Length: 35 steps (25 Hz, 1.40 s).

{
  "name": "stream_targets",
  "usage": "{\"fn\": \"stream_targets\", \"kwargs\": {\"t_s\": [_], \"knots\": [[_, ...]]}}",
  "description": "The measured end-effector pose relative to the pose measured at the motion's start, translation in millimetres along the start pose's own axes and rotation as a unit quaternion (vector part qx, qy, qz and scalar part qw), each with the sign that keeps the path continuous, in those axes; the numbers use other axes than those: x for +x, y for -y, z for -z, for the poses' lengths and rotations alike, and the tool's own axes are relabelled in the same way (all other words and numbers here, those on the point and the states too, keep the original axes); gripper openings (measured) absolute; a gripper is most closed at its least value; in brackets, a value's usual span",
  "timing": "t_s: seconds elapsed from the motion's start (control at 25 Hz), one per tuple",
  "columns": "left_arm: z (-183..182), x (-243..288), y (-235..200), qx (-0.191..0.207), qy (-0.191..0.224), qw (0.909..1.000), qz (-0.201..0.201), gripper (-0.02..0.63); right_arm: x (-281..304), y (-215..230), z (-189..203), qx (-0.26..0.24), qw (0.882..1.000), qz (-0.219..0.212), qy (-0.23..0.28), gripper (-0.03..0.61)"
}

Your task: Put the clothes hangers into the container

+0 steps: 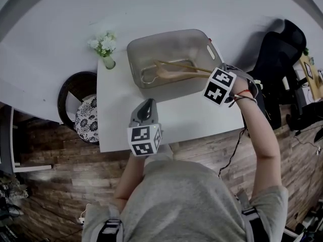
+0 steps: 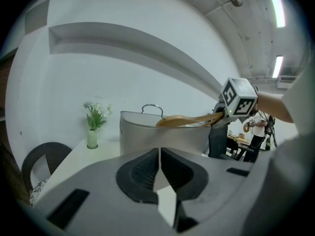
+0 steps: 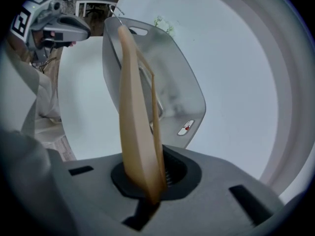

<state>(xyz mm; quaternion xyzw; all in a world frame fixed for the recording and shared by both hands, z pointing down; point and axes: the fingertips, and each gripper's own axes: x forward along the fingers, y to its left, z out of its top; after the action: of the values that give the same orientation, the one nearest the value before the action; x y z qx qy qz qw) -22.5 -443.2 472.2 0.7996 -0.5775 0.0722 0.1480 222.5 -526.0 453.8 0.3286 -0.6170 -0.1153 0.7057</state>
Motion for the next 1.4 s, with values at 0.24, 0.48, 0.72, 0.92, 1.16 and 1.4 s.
{"fn": "stream_targets", "kwargs": {"t_s": [0.24, 0.48, 0.72, 0.92, 1.16, 1.4], "knots": [[2.0, 2.2, -1.0, -0.002, 0.000, 1.0000, 0.001, 0.017, 2.3, -2.1, 1.4, -0.049, 0.998, 0.010, -0.043, 0.005], [5.9, -0.9, -4.2, -0.004, -0.005, 1.0000, -0.002, 0.017, -1.9, 3.2, -2.1, -0.040, 0.999, 0.024, -0.021, 0.052], [7.4, -3.7, -1.0, -0.004, -0.006, 1.0000, 0.001, 0.017, -13.6, 13.5, -9.8, -0.021, 0.998, 0.060, 0.017, 0.082], [6.0, -7.5, 3.6, -0.002, -0.006, 1.0000, 0.005, 0.017, -21.2, 20.0, -7.1, 0.004, 0.996, 0.084, 0.036, 0.150], [10.0, -20.4, 19.1, 0.001, -0.008, 0.9999, 0.014, 0.017, -40.9, 24.4, 12.6, 0.036, 0.991, 0.115, 0.048, 0.167], [16.4, -43.5, 34.2, 0.004, -0.006, 0.9998, 0.017, 0.017, -65.6, 18.5, 29.3, 0.066, 0.982, 0.160, 0.069, 0.173]]}}
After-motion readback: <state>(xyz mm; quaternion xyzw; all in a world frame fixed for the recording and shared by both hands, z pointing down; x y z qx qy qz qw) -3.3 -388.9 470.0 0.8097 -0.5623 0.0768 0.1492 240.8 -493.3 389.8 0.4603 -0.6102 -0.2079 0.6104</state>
